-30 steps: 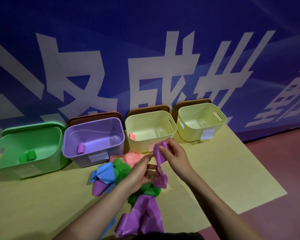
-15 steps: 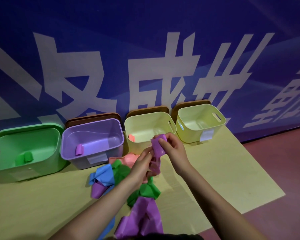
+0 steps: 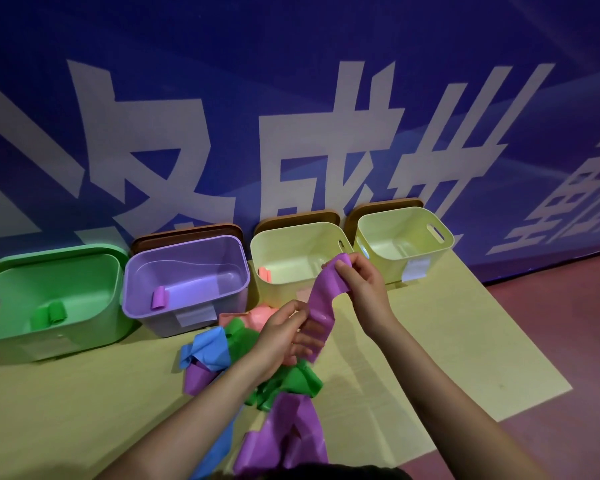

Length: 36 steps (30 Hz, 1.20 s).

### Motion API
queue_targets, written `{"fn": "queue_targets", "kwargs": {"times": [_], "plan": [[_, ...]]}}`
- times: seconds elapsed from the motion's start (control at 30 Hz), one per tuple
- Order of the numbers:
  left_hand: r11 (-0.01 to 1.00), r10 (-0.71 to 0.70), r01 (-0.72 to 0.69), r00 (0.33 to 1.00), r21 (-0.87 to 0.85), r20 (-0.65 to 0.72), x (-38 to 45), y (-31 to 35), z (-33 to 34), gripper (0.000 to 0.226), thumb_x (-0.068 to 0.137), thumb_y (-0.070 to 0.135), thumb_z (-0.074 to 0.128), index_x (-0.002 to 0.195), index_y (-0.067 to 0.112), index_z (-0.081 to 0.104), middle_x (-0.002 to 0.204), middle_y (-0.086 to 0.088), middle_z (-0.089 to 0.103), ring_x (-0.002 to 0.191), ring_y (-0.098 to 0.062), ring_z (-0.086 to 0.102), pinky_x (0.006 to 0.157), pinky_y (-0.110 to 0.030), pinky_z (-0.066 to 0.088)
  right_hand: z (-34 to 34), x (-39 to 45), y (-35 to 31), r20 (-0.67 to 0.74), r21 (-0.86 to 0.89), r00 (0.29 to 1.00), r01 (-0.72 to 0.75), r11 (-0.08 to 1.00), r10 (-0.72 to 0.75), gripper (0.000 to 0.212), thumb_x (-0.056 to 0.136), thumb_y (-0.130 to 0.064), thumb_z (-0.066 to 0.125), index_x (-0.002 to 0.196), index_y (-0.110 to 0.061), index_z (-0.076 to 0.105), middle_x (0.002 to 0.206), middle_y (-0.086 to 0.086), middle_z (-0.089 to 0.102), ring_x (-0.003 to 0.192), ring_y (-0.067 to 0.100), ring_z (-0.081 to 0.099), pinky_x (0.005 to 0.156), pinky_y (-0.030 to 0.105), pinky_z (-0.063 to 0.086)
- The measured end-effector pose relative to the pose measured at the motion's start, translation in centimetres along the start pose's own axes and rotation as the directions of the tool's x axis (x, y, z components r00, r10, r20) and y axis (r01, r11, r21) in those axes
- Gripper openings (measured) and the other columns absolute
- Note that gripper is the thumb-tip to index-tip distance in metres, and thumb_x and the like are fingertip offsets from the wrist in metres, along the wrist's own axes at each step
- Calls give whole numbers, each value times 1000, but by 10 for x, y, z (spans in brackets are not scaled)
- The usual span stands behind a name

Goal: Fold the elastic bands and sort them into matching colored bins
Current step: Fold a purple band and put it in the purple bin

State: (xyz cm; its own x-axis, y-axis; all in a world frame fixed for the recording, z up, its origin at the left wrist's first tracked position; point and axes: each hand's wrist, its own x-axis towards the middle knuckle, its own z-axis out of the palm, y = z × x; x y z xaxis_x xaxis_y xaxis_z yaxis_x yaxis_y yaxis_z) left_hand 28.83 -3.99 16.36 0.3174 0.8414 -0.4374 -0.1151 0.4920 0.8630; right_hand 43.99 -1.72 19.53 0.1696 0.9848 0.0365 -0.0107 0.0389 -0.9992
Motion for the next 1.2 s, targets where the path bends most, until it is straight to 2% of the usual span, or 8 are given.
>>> {"fn": "queue_targets", "kwargs": {"times": [0.13,0.27,0.43,0.57,0.7,0.93,1.07,1.2], "plan": [[970,84,-103,992,-221,-94,5,7,-8,11,100,12,43,100,5,52,77,-9,71,65,-18,71,50,-20,52,-6,-2,1,-24,-91,999,28,995,-30,17,85,-21,58,72,-12,51,69,-1,46,64,8,42,59,20,34],[907,154,-209,973,-367,-173,9,20,-12,16,98,4,43,91,3,58,82,-12,66,76,-18,68,76,-28,58,-10,-10,7,27,-200,998,57,978,-53,19,77,-20,59,66,-17,43,67,3,44,64,13,41,57,24,34],[853,192,-282,952,-440,-237,6,43,-7,18,97,9,45,89,5,61,81,-5,64,79,-14,63,69,-23,53,-7,-25,10,134,-240,986,132,962,-102,22,76,-13,64,77,-20,43,60,-15,41,59,5,37,56,17,33],[870,274,-337,938,-360,-214,0,49,-5,16,94,1,51,99,8,64,83,0,69,76,-8,67,67,-22,56,-14,-28,14,270,-352,961,164,922,-68,30,79,-24,74,100,-23,53,62,-15,46,60,4,42,62,22,37],[906,300,-333,941,-263,-158,-6,52,0,20,94,2,51,105,13,64,82,-3,69,72,-11,66,64,-24,55,-15,-28,12,343,-374,939,169,912,-33,34,82,-55,55,102,-29,64,89,-8,63,83,10,57,72,28,45],[934,340,-349,934,-79,-106,-14,54,5,21,95,7,53,106,17,67,93,-8,68,82,-17,65,73,-29,54,-6,-26,-2,272,-189,952,198,962,-143,9,88,-4,61,86,-12,66,80,1,66,75,12,58,72,24,46],[891,438,-423,896,168,-67,-19,57,0,17,93,10,57,103,19,68,98,-1,69,87,-9,63,73,-23,51,-2,-23,-9,220,-138,956,226,964,-193,10,87,-15,59,86,-6,63,80,10,61,74,18,55,70,41,48],[807,536,-473,839,353,-99,-24,61,-1,18,88,6,64,89,24,68,88,4,67,82,-5,60,76,-20,49,0,-19,-20,221,-141,950,253,957,-218,10,87,-17,57,86,-9,63,79,-2,61,73,12,54,69,35,46]]}}
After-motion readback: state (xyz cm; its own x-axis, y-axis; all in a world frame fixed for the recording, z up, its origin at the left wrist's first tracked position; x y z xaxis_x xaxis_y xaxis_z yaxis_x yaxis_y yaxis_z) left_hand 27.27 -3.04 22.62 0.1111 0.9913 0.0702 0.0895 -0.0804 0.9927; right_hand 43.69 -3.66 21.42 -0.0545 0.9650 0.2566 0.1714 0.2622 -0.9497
